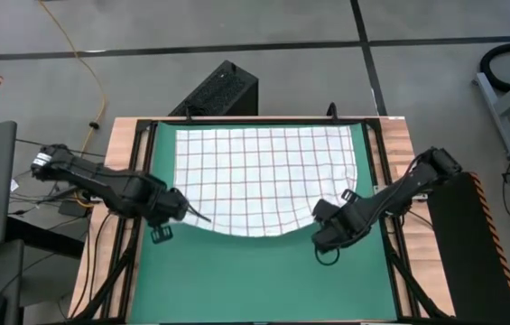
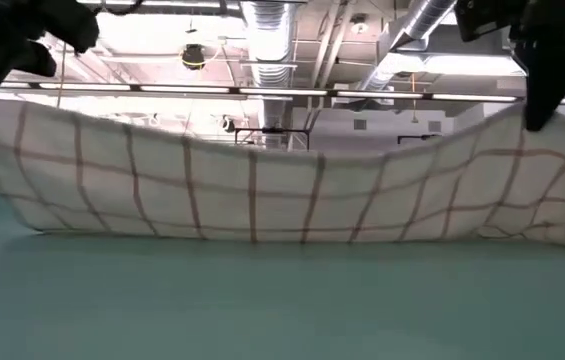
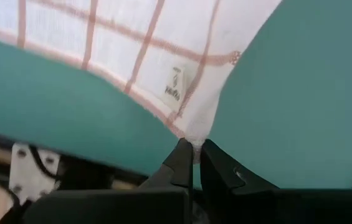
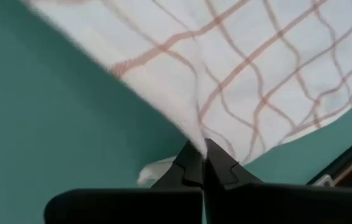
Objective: Roll towel into tight, uniform cylinder
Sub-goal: Roll the white towel
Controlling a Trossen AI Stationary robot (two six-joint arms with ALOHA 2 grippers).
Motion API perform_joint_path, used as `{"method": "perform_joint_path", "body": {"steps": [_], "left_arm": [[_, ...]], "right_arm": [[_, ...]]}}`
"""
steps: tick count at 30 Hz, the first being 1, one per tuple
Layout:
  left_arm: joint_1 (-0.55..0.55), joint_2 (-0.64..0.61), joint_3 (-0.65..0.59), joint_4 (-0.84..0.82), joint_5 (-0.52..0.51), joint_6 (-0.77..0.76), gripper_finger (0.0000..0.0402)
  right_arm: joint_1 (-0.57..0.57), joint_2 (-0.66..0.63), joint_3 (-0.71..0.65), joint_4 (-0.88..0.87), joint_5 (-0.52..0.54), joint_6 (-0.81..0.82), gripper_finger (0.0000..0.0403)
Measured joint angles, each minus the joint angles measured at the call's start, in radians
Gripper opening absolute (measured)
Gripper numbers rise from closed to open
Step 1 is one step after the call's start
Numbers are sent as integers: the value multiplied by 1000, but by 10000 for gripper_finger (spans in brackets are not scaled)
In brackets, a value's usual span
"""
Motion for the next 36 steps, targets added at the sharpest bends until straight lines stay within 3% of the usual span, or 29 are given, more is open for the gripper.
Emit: {"method": "perform_joint_path", "body": {"steps": [7, 18, 21, 24, 26, 29, 36], "left_arm": [[-75, 0, -1, 11, -15, -36, 11], [-119, 0, -1, 35, 37, -44, 130], [-120, 0, -2, 87, -115, -149, 143], [-119, 0, -3, 298, -350, -173, 139], [-101, 0, -19, 474, -435, -138, 130], [-63, 19, -55, 683, -449, -108, 114], [-47, 128, -66, 627, -378, -91, 78]], "right_arm": [[31, 23, 0, 32, -21, 83, 7], [91, 28, 0, 89, -24, 68, 7], [103, 28, 0, 90, -24, 66, 7], [116, 28, 0, 97, -23, 71, 7], [125, 28, 0, 116, -22, 76, 13], [133, 28, 0, 135, -42, 106, 40], [174, 28, 0, 142, -72, 210, 154]]}}
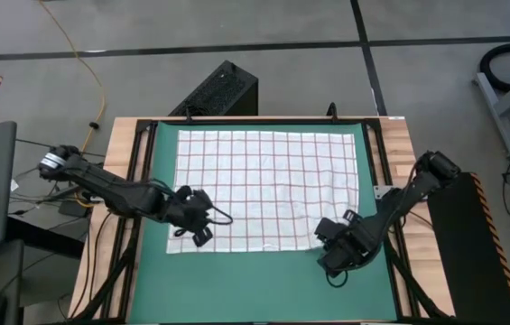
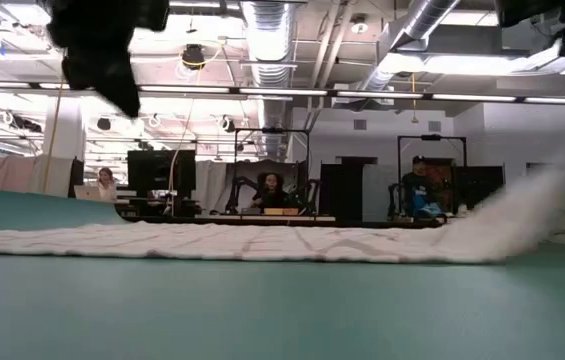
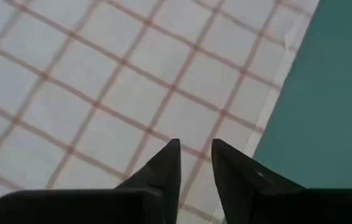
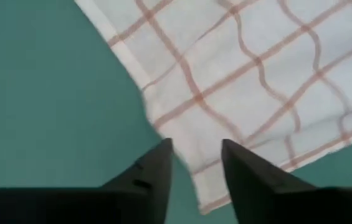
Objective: Roll towel into tight, uniform cylinder
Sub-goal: Roll the white towel
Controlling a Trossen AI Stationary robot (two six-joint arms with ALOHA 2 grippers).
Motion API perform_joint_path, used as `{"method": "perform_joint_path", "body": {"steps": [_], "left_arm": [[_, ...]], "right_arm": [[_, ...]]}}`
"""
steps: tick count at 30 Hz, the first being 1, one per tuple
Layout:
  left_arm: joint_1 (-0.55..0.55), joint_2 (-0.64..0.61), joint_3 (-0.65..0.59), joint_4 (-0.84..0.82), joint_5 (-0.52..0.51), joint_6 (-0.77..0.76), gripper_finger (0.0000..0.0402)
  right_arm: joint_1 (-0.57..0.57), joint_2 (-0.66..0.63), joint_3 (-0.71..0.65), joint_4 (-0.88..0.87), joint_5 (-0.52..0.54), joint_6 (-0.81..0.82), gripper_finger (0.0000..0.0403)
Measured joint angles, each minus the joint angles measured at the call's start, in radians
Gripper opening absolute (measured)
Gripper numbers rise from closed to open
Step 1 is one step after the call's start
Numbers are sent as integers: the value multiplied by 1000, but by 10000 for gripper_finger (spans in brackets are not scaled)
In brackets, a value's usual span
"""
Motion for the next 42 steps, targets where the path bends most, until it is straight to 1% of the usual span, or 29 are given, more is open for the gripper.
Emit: {"method": "perform_joint_path", "body": {"steps": [4, 6, 8, 12, 18, 20, 25, 30, 38, 42], "left_arm": [[-5, 77, 1, 10, 57, 29, 66], [-9, 111, 1, 22, 82, 39, 62], [-10, 139, 1, 44, 111, 51, 61], [-12, 150, 1, 71, 172, 73, 61], [-10, 105, 2, 62, 182, 62, 61], [-8, 93, 2, 61, 182, 50, 61], [-6, 71, 2, 61, 207, 16, 61], [-3, 70, 2, 61, 256, -7, 61], [-3, 70, 2, 59, 253, -19, 61], [2, 70, 2, 58, 285, -21, 61]], "right_arm": [[53, 5, -2, -8, 0, 102, 214], [83, 19, -18, -9, 0, 154, 231], [120, 32, -51, -6, -18, 198, 238], [169, 53, -110, -1, -80, 263, 241], [186, 53, -170, -5, -80, 284, 241], [187, 52, -204, 22, -85, 285, 242], [202, 53, -272, 81, -155, 282, 242], [221, 52, -288, 85, -187, 287, 242], [240, 52, -288, 90, -188, 286, 241], [239, 52, -301, 153, -187, 300, 237]]}}
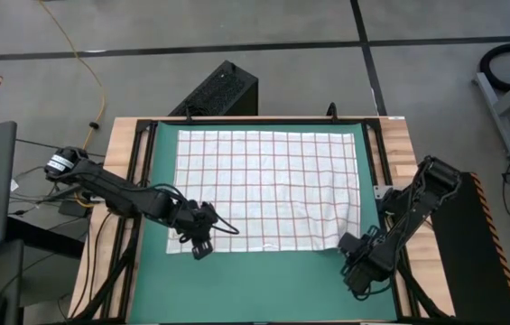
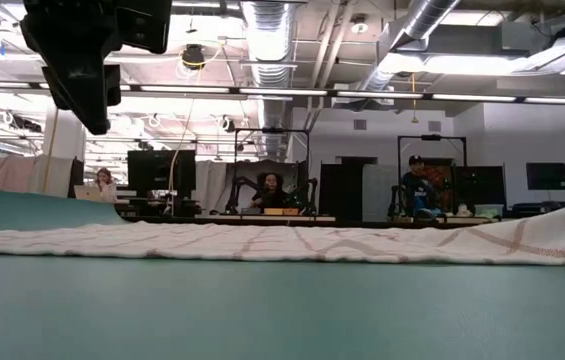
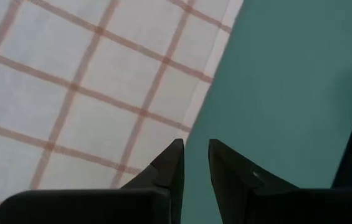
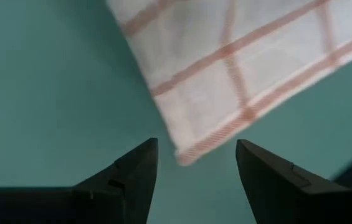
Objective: Roll towel into tight, uniform cylinder
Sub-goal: Roll the white towel
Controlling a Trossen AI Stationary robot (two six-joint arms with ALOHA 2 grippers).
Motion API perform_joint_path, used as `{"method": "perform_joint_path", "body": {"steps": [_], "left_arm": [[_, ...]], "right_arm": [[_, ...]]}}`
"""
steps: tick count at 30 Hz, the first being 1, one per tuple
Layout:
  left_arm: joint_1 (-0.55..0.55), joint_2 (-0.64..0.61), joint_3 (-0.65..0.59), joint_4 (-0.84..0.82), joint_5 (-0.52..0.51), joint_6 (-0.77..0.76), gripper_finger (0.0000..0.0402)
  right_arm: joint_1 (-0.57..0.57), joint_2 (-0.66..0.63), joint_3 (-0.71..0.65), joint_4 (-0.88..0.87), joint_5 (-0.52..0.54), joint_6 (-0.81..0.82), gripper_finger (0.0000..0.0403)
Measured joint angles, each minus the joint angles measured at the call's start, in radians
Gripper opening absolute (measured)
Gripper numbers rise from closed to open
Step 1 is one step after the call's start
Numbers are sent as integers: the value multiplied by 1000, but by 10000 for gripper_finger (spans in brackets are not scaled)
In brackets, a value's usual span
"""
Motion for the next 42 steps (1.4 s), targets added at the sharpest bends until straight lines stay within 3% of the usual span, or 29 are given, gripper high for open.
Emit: {"method": "perform_joint_path", "body": {"steps": [5, 11, 14, 18, 20, 31, 42], "left_arm": [[20, 0, 0, -1, 36, -2, 61], [52, 0, 0, 0, 67, 0, 61], [66, 0, 0, 0, 68, 16, 61], [82, 0, 0, 0, 60, 36, 61], [87, 0, 0, 1, 53, 43, 61], [90, 0, 0, 93, -123, 63, 61], [90, 0, 0, 159, -182, 103, 61]], "right_arm": [[6, -1, -60, 128, -25, 41, 235], [2, -4, -77, 135, -41, 62, 221], [2, -3, -77, 144, -51, 70, 163], [2, -2, -79, 144, -74, 104, 47], [2, -2, -77, 140, -79, 129, 17], [-27, 2, 87, -145, -19, 123, 4], [-270, 1, 275, -190, 251, -292, 1]]}}
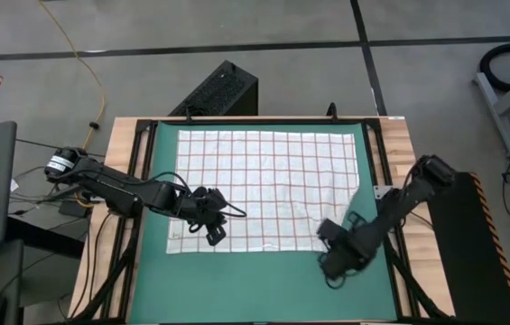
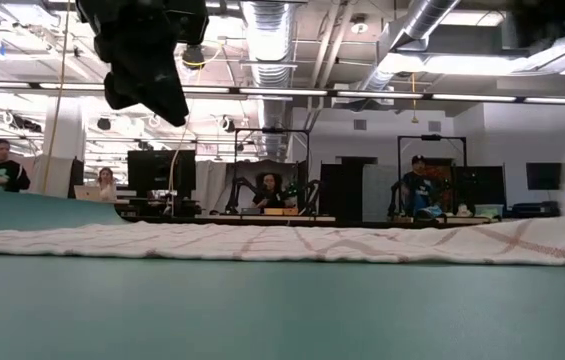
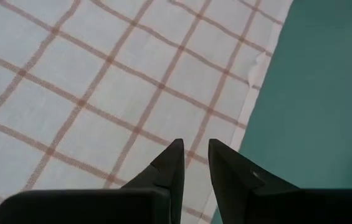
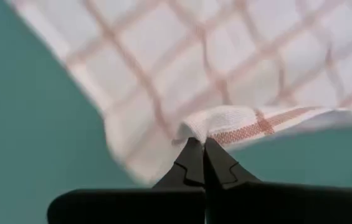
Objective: Roll towel into tight, uniform cylinder
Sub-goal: Roll the white towel
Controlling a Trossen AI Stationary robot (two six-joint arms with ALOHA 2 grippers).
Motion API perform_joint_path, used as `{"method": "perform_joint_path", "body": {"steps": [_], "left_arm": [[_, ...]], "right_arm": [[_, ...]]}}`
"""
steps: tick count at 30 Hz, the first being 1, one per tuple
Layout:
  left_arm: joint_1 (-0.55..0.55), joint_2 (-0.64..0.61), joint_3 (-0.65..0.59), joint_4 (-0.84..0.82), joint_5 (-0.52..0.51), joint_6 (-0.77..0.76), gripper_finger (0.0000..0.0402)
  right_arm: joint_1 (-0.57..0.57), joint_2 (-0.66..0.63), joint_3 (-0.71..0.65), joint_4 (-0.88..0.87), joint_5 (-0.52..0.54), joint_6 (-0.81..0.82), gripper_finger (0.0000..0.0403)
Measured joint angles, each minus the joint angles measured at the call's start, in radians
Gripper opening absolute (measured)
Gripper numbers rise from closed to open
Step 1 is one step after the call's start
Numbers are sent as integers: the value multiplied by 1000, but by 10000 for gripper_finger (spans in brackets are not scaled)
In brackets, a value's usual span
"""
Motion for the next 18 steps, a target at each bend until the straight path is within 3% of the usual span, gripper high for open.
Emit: {"method": "perform_joint_path", "body": {"steps": [4, 10, 14, 18], "left_arm": [[0, 0, 0, 1, 29, -3, 61], [-3, -40, 59, -84, 90, -14, 48], [-20, -90, 135, -248, 67, -32, 18], [-39, -153, 219, -407, 30, -63, 3]], "right_arm": [[-130, 0, 40, 59, 73, -221, 1], [-304, 0, 112, 297, 122, -587, 0], [-379, -1, 155, 508, 108, -799, 0], [-435, -1, 165, 747, 21, -970, 0]]}}
